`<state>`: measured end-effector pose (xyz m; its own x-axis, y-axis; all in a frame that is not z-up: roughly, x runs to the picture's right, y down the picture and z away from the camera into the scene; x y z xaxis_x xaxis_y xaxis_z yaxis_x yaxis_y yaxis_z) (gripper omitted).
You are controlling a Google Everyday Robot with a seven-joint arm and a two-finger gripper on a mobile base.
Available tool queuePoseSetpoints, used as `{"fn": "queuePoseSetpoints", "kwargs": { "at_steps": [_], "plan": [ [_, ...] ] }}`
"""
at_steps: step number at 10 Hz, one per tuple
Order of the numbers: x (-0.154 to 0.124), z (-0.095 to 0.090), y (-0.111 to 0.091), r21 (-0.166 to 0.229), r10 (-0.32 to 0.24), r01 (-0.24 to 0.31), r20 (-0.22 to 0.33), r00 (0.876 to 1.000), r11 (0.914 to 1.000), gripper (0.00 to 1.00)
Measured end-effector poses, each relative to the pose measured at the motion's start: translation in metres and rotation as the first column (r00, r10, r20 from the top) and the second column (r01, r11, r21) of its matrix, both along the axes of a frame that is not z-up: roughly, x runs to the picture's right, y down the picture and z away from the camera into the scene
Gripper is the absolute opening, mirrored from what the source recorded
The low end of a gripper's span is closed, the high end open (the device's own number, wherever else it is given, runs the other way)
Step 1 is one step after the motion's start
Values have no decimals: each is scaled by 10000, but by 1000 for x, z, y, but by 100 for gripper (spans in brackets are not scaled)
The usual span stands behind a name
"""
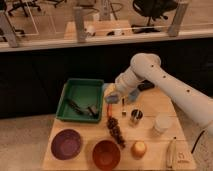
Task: Wipe tray with sponge
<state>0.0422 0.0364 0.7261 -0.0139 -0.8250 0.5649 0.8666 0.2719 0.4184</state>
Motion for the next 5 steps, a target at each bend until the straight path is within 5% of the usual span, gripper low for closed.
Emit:
{"fn": "queuePoseSetpoints", "kwargs": {
  "at_steps": [5],
  "plan": [
    [-28,13,-11,183,-379,376,191,9991,9991,0]
  ]
}}
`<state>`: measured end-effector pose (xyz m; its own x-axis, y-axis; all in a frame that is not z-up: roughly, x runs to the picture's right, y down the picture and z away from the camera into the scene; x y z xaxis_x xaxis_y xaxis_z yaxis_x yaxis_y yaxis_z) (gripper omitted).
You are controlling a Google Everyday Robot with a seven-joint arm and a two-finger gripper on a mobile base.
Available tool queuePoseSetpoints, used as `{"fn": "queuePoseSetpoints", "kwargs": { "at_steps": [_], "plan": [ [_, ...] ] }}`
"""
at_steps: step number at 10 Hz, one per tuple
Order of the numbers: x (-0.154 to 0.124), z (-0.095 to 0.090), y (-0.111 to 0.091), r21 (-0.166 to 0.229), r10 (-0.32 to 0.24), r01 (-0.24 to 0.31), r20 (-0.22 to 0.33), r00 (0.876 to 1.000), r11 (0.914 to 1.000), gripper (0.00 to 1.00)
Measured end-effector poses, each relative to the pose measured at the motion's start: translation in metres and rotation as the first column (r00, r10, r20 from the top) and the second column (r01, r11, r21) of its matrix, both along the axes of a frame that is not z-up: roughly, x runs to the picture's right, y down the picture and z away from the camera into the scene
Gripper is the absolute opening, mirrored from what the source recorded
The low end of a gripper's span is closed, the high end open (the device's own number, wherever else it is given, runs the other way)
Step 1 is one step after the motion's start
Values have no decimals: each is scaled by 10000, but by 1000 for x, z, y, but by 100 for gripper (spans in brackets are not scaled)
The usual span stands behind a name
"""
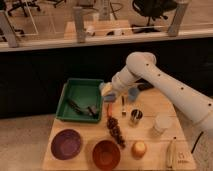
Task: Wipe tray with sponge
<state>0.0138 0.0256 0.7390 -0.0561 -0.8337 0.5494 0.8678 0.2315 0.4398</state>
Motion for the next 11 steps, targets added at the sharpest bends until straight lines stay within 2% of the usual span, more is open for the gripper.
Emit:
{"fn": "queuePoseSetpoints", "kwargs": {
  "at_steps": [3,5,6,8,11],
  "plan": [
    [-53,32,-32,319,-209,205,125,9997,9993,0],
    [-88,54,-49,592,-673,686,-232,9975,9959,0],
    [-98,63,-51,646,-853,874,-340,9958,9941,0],
    [-112,81,-48,669,-1061,1089,-429,9934,9918,0],
    [-140,107,-20,689,-1338,1344,-137,9909,9885,0]
  ]
}}
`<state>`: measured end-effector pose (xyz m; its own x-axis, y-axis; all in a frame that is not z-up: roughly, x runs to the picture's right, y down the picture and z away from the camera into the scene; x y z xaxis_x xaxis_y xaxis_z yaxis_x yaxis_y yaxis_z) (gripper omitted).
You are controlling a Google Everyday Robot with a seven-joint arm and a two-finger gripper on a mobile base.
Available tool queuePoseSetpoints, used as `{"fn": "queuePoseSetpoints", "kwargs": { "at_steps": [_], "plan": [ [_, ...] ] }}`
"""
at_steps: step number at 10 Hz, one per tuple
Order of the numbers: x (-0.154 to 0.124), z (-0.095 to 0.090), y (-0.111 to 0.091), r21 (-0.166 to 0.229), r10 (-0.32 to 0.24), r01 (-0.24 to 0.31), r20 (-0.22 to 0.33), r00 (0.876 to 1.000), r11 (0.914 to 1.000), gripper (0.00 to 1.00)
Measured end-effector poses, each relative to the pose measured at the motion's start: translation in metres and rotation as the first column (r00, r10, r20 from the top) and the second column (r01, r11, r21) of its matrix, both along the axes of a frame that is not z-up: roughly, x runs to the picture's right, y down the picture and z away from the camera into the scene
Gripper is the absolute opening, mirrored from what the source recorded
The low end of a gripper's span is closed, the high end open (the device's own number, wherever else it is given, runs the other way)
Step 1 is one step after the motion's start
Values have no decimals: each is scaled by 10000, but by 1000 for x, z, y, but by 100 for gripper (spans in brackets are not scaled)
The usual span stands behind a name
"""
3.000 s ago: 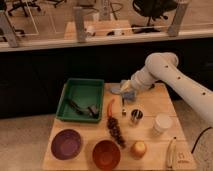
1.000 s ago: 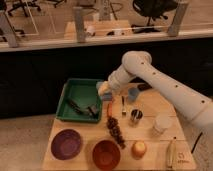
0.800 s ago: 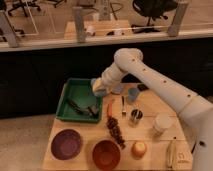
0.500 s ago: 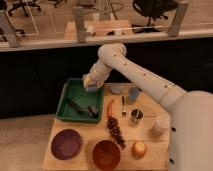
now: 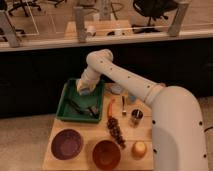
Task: Wipe tray with sponge
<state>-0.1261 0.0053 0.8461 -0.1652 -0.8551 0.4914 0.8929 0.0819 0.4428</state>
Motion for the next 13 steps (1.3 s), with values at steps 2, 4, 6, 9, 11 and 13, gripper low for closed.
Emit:
{"fn": "queuePoseSetpoints", "kwargs": {
  "at_steps": [2,4,6,9,11,13],
  "plan": [
    [-9,2,11,148,-221,219,138,9997,9996,0],
    [-22,-1,15,258,-455,449,210,9987,9987,0],
    [-18,-1,14,275,-418,413,151,9990,9988,0],
    [-20,-1,15,271,-436,431,176,9989,9987,0],
    [-23,5,20,132,-617,616,74,9981,9980,0],
    [-30,25,41,-110,-1034,1033,-138,9945,9946,0]
  ]
}}
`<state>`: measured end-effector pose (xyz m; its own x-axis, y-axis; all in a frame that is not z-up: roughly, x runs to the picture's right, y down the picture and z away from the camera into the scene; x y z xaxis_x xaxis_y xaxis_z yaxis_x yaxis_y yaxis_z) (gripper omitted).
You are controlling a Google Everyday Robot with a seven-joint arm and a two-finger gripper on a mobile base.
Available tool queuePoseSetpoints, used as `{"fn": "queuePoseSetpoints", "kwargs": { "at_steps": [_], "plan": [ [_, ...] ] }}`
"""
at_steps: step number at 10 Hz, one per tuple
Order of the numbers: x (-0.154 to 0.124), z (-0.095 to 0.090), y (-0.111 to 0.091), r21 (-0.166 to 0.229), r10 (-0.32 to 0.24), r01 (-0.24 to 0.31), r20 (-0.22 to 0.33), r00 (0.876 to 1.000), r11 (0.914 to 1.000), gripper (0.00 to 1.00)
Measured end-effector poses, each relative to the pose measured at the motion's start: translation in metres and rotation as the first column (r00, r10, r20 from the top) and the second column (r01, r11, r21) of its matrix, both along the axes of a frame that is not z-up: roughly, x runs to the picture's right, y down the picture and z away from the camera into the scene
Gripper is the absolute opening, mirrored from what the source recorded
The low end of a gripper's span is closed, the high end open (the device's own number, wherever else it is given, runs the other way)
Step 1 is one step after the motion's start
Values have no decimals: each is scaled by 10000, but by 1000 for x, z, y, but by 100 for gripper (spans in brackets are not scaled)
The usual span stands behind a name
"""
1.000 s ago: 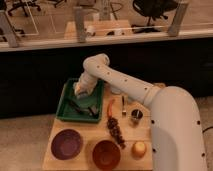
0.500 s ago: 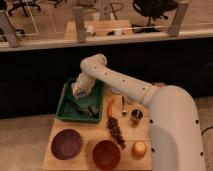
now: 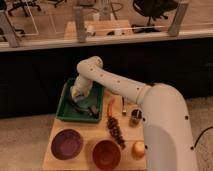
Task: Wipe tray with sponge
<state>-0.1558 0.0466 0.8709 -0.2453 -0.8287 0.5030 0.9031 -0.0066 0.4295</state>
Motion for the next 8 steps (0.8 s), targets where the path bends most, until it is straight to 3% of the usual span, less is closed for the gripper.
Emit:
{"fn": "queuePoseSetpoints", "kwargs": {
  "at_steps": [4,8],
  "plan": [
    [-8,37,45,-316,-620,617,-93,9980,9976,0],
    [-11,41,45,-304,-780,770,-319,9964,9966,0]
  ]
}}
